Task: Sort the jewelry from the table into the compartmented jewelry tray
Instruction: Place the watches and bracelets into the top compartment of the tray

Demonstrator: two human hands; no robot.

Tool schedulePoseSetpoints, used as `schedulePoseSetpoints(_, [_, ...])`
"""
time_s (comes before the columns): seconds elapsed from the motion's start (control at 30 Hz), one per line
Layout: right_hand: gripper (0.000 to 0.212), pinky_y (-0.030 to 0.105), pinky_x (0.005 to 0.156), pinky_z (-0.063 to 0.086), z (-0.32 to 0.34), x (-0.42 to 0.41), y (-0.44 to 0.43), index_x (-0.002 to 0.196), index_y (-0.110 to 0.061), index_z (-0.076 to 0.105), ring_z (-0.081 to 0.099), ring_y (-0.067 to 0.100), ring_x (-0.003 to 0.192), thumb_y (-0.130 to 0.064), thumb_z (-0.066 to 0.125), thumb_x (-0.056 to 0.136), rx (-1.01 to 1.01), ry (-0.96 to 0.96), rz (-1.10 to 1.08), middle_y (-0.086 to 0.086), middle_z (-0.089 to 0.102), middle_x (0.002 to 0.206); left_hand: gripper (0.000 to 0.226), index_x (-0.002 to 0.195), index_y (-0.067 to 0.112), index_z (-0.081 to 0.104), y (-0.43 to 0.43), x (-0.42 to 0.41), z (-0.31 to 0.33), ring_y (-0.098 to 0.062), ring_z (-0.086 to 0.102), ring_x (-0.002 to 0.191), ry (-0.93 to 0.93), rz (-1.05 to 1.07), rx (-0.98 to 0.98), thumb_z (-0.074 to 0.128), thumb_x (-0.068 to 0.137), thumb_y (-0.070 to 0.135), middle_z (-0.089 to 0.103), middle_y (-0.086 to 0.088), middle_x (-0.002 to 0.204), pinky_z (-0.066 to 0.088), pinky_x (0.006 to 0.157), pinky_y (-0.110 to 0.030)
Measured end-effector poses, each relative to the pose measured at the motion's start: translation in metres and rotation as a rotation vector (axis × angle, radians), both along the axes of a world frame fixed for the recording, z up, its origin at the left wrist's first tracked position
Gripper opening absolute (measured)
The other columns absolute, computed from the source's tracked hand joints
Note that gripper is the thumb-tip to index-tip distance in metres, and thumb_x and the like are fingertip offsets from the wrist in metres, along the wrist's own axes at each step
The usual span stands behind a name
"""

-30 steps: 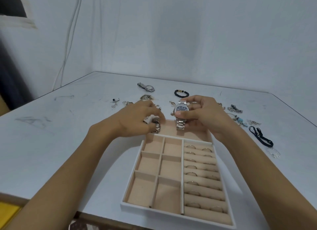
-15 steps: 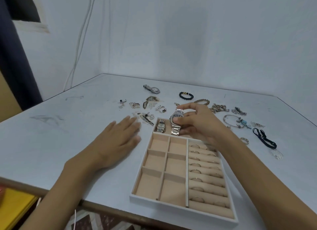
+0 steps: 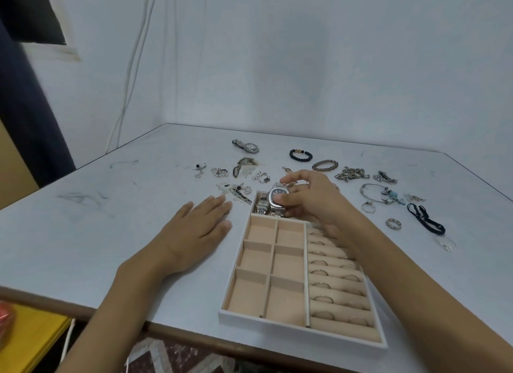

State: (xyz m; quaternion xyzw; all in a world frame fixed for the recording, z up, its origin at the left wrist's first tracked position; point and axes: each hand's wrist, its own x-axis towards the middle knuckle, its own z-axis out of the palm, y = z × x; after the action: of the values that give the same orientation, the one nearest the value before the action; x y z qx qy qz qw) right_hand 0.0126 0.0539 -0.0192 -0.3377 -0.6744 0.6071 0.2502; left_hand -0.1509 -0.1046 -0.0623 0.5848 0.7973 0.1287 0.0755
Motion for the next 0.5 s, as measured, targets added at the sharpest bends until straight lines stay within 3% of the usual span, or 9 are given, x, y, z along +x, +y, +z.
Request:
schedulePoseSetpoints(0.13, [0.039,0.034,0.061,0.058,-0.0032,0.0012,0.0013,0.103,-0.003,0.060,0.063,0.032,0.071,0.004,0.080,0.070,0.076,-0.017,0.011,0.019,0.060,0.085,0.050,0.151,0.031,0.012,-0.0005,-0.0013,-0.0008,0.003,-0.005,0.144,-0.010,-0.006,0.009,0.021,0.102,0.040,0.001,0.018,0.158,-0.007,0.115,-0.023])
schedulePoseSetpoints(0.3, [0.035,0.043,0.070,0.059,-0.0069,-0.0035,-0.0015,0.096,-0.010,0.064,0.060,0.018,0.062,-0.006,0.084,0.068,0.425,-0.141,-0.039,0.001,0.056,0.065,0.050,0.150,0.032,0.014,-0.0003,-0.0021,-0.0021,0.004,-0.004,0.143,-0.019,-0.004,0.025,0.022,0.102,0.042,0.003,0.018,0.157,-0.007,0.114,-0.022])
schedulePoseSetpoints(0.37, [0.035,0.043,0.074,0.056,-0.0061,-0.0032,-0.0021,0.096,-0.014,0.064,0.063,0.018,0.070,-0.016,0.084,0.068,0.565,-0.222,-0.048,-0.001,0.061,0.067,0.055,0.150,0.033,0.014,-0.0003,-0.0025,-0.0026,0.004,-0.004,0.143,-0.024,-0.008,0.022,0.017,0.098,0.051,0.003,0.019,0.157,-0.007,0.114,-0.021])
schedulePoseSetpoints(0.5, [0.032,0.036,0.072,0.052,-0.0036,-0.0017,-0.0010,0.094,-0.016,0.065,0.063,0.017,0.072,-0.024,0.083,0.070,0.610,-0.269,-0.039,0.002,0.064,0.072,0.073,0.150,0.033,0.014,-0.0004,-0.0023,-0.0017,0.004,-0.004,0.143,-0.033,-0.002,0.026,0.009,0.080,0.056,0.003,0.019,0.157,-0.007,0.113,-0.020])
